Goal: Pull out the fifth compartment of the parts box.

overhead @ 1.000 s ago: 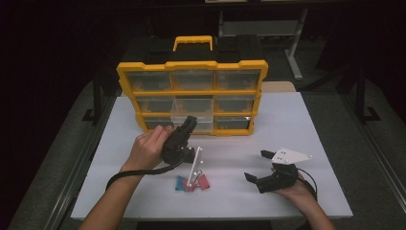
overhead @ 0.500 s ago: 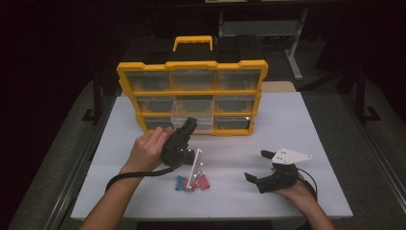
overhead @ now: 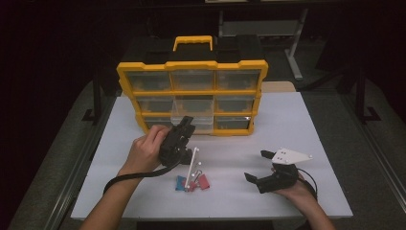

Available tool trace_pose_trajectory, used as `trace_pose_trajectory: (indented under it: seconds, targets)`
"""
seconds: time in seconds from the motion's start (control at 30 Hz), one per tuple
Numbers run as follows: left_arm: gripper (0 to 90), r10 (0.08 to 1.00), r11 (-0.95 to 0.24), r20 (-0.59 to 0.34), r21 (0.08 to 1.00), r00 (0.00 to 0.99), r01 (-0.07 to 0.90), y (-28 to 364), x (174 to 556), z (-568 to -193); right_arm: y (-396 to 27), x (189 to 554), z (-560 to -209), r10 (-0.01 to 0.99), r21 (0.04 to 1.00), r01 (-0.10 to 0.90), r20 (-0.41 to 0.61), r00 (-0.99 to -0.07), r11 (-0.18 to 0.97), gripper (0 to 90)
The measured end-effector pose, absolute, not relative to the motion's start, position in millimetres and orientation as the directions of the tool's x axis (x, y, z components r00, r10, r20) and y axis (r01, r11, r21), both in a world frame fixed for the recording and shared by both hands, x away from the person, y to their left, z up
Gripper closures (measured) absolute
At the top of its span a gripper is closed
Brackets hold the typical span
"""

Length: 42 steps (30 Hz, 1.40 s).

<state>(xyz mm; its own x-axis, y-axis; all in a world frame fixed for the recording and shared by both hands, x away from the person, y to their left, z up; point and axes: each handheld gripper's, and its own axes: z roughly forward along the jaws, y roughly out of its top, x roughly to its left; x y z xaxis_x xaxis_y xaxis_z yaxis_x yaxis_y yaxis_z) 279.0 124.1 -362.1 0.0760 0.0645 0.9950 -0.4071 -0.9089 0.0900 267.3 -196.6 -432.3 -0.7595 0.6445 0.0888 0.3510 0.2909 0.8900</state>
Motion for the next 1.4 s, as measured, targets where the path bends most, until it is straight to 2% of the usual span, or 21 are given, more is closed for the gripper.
trace_pose_trajectory:
  seconds: [0.37, 1.4]
  targets:
    - [46.4, 0.074, -0.91, 0.994, 0.099, 0.078, -0.403, 132.2, 270.3, -364.3, -196.2, 267.6, -432.6, 0.643, 0.89, 0.35, 0.087, -0.761, 0.293, 0.0]
    - [31.4, 0.109, -0.919, 0.989, 0.138, 0.099, -0.369, 163.1, 256.2, -388.5, -194.1, 269.1, -432.8, 0.652, 0.886, 0.362, 0.093, -0.752, 0.291, 0.0]
